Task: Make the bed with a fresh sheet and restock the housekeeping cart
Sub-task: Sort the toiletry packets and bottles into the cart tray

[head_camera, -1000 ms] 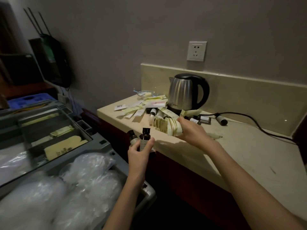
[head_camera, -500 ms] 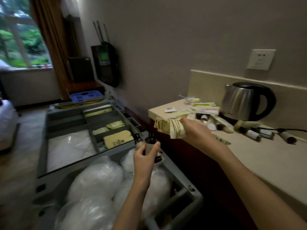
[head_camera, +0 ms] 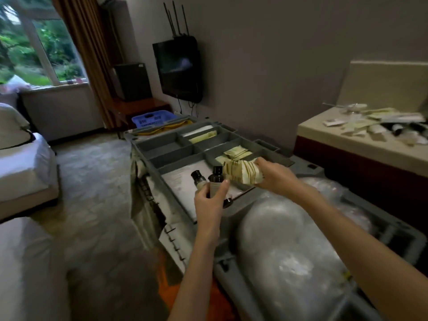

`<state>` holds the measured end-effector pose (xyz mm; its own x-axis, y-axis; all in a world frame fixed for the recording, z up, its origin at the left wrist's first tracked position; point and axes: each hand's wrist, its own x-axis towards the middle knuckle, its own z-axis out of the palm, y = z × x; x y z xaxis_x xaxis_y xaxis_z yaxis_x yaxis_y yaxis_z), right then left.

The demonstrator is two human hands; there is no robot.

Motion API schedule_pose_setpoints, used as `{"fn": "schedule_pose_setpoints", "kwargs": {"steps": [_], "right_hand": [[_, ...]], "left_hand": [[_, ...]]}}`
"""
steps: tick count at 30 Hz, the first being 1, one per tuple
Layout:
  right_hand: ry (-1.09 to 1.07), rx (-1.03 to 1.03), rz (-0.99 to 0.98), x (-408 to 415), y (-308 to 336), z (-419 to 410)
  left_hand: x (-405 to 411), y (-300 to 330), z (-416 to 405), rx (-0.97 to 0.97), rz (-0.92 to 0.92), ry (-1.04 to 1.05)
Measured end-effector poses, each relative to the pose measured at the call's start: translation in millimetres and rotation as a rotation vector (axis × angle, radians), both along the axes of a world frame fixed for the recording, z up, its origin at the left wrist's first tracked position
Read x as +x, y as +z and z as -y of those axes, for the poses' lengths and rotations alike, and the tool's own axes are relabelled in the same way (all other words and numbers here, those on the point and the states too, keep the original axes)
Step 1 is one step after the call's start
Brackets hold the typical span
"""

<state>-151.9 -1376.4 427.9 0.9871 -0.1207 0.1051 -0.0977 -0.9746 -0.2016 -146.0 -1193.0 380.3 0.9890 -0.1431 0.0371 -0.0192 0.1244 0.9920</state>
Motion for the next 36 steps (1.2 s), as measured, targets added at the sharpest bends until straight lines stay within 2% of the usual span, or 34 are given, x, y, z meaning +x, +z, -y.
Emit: {"fn": "schedule_pose_setpoints", "kwargs": {"steps": [5,12,22,26,29,36], "right_hand": [[-0.031,0.067,-0.048,43,-6,-92],[-0.099,0.033,-0.029,109,-13,-140],[-0.135,0.074,-0.002,258,-41,-145],[-0.145,0.080,0.009,335,-46,-126],[-0.188,0.044,-0.085,379,-44,-118],[-0.333,0.053,-0.082,444,-53,-107]], "left_hand": [[50,0,-106,-0.002,-0.020,-0.006],[124,0,-157,0.041,0.027,-0.037],[301,-29,-166,0.158,-0.005,-0.113],[392,-27,-151,0.285,0.056,-0.191],[453,-28,-138,0.385,0.105,-0.248],[552,-61,-111,0.556,0.079,-0.398]]}}
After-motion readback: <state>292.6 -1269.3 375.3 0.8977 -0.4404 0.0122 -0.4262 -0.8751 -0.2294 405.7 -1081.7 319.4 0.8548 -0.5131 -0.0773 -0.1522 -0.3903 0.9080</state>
